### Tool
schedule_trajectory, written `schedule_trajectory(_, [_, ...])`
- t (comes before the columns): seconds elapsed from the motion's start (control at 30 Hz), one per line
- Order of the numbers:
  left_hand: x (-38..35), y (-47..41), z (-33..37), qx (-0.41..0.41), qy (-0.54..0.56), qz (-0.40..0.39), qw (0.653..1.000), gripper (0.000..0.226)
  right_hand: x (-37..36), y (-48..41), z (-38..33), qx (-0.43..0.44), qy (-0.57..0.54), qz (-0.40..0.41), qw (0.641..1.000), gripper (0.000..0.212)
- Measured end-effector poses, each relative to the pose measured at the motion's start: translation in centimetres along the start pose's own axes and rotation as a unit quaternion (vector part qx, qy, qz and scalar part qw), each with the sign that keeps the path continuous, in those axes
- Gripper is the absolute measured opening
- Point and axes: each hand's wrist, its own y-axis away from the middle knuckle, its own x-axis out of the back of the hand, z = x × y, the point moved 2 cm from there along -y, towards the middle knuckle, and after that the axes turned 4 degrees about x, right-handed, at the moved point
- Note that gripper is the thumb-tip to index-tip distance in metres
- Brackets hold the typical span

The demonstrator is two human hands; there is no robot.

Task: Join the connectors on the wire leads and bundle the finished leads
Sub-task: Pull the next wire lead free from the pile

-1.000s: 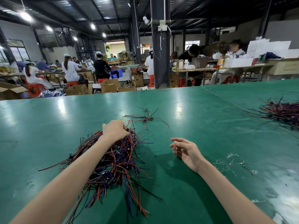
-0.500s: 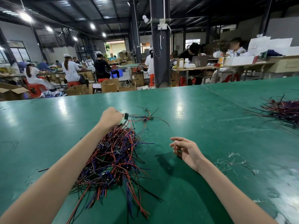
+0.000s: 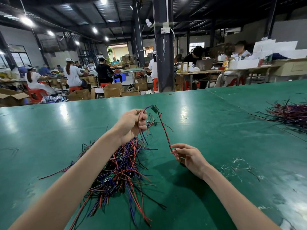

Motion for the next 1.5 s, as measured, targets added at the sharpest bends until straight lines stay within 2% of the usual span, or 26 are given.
schedule_trajectory(0.2, [-1.3, 0.2, -4.8, 0.101, 0.124, -0.044, 0.986, 0.026, -0.9, 0.5, -0.3, -0.003, -0.005, -0.046, 0.999, 0.030])
schedule_trajectory(0.33, [-1.8, 0.1, -9.1, 0.164, 0.271, -0.044, 0.948, 0.023, -1.1, 0.7, -0.8, -0.016, -0.121, -0.079, 0.989, 0.043])
schedule_trajectory(0.4, [-1.9, -0.1, -11.1, 0.177, 0.273, -0.020, 0.945, 0.025, -0.9, 0.8, -1.2, -0.023, -0.192, -0.088, 0.977, 0.042])
schedule_trajectory(0.5, [-2.1, -0.3, -13.1, 0.171, 0.214, 0.020, 0.962, 0.027, -0.6, 0.9, -1.8, -0.031, -0.236, -0.078, 0.968, 0.034])
schedule_trajectory(0.57, [-2.1, -0.1, -13.8, 0.154, 0.163, 0.034, 0.974, 0.024, -0.5, 0.8, -2.0, -0.030, -0.273, -0.066, 0.959, 0.036])
schedule_trajectory(0.73, [-1.8, 0.9, -14.6, 0.093, 0.079, 0.036, 0.992, 0.029, -0.4, 1.0, -2.2, -0.014, -0.330, -0.071, 0.941, 0.034])
schedule_trajectory(0.83, [-1.8, 1.7, -15.2, 0.056, 0.037, 0.041, 0.997, 0.032, -0.5, 0.9, -2.3, -0.014, -0.287, -0.061, 0.956, 0.028])
schedule_trajectory(0.9, [-1.8, 2.0, -15.4, 0.008, -0.035, 0.054, 0.998, 0.030, -0.8, 0.7, -2.1, -0.019, -0.233, -0.028, 0.972, 0.025])
schedule_trajectory(0.97, [-1.7, 2.2, -15.4, -0.073, -0.162, 0.067, 0.982, 0.030, -1.1, 0.5, -1.7, -0.020, -0.177, 0.011, 0.984, 0.023])
schedule_trajectory(1.03, [-1.7, 2.6, -15.6, -0.149, -0.296, 0.061, 0.942, 0.028, -1.1, 0.3, -1.6, -0.021, -0.125, 0.033, 0.991, 0.016])
schedule_trajectory(1.1, [-2.0, 3.1, -16.0, -0.176, -0.346, 0.039, 0.921, 0.025, -1.2, 0.3, -1.5, -0.027, -0.097, 0.040, 0.994, 0.011])
schedule_trajectory(1.2, [-2.2, 3.2, -16.3, -0.145, -0.292, 0.036, 0.945, 0.024, -1.6, 0.3, -1.7, -0.041, -0.094, 0.033, 0.994, 0.013])
schedule_trajectory(1.27, [-2.1, 2.9, -16.0, -0.089, -0.195, 0.044, 0.976, 0.019, -2.0, 0.3, -1.7, -0.049, -0.097, 0.016, 0.994, 0.015])
schedule_trajectory(1.33, [-2.1, 2.6, -15.8, -0.023, -0.090, 0.054, 0.994, 0.025, -2.5, 0.5, -1.5, -0.055, -0.089, -0.011, 0.994, 0.019])
schedule_trajectory(1.4, [-2.1, 2.3, -15.7, 0.022, -0.011, 0.058, 0.998, 0.032, -2.9, 0.8, -1.4, -0.062, -0.071, -0.038, 0.995, 0.024])
schedule_trajectory(1.5, [-2.2, 2.3, -15.5, 0.064, 0.053, 0.046, 0.995, 0.031, -2.9, 1.0, -1.4, -0.061, -0.050, -0.046, 0.996, 0.029])
